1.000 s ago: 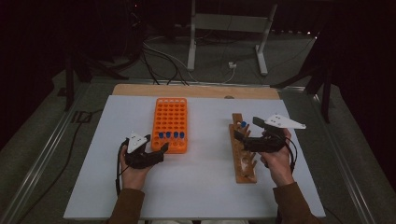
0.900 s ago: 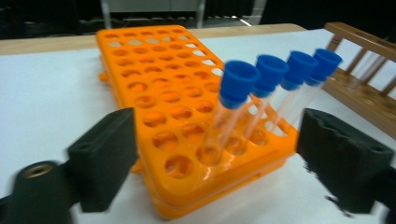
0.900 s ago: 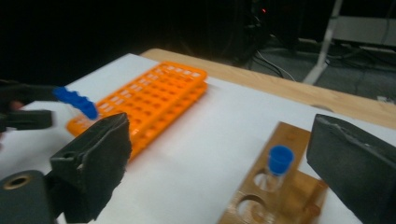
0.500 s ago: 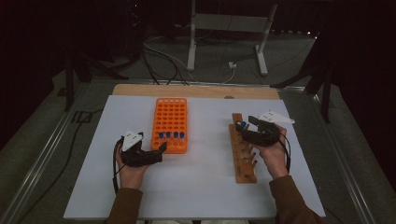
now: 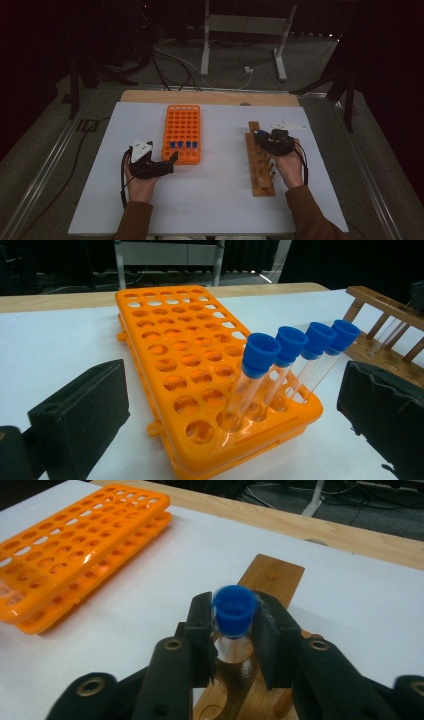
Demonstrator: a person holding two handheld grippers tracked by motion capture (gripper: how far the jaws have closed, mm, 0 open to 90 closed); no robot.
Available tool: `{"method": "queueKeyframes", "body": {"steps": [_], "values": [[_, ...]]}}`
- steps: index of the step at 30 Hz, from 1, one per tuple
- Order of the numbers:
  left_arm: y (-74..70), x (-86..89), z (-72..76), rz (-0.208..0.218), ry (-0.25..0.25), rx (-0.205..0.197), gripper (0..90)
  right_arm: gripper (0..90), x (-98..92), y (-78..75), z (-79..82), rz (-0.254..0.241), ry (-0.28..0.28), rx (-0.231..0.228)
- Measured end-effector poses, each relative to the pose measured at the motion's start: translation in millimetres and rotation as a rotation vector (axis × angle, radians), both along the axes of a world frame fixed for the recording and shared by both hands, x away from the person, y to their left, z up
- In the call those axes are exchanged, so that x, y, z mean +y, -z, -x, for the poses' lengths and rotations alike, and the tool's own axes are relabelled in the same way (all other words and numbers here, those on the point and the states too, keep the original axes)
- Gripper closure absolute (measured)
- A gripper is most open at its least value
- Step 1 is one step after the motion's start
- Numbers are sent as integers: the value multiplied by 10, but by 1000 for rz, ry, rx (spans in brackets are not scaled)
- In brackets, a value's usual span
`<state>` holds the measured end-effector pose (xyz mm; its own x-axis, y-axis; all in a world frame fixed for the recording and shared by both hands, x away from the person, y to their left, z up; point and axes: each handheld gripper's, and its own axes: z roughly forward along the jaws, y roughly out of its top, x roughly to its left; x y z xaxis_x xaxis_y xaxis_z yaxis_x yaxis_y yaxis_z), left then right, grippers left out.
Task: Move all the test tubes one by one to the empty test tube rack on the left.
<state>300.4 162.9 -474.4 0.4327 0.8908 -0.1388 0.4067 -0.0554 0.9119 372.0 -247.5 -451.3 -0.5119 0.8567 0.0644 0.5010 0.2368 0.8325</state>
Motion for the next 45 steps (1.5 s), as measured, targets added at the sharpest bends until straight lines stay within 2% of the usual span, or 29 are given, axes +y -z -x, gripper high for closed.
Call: {"method": "queueKeyframes", "body": {"steps": [3, 8, 20, 22, 24, 36, 45], "values": [[3, -2, -1, -1, 1, 3, 12, 748, 19, 20, -17, 17, 4, 6], [8, 6, -2, -1, -1, 3, 12, 759, 34, 30, -33, 30, 13, 2], [9, 4, 0, -1, -2, 4, 13, 768, 51, 37, -41, 32, 31, 5], [8, 11, 1, -2, -5, 3, 13, 769, 44, 28, -26, 18, 32, -1], [5, 15, 1, 2, -6, 1, 14, 769, 29, 6, -10, -1, 33, -7], [-1, -11, -1, 2, 14, 9, 14, 770, -42, -175, 80, -25, 38, -64], [-73, -51, 27, 2, 26, -20, 14, 770, -55, -367, 136, -33, 27, -106]]}}
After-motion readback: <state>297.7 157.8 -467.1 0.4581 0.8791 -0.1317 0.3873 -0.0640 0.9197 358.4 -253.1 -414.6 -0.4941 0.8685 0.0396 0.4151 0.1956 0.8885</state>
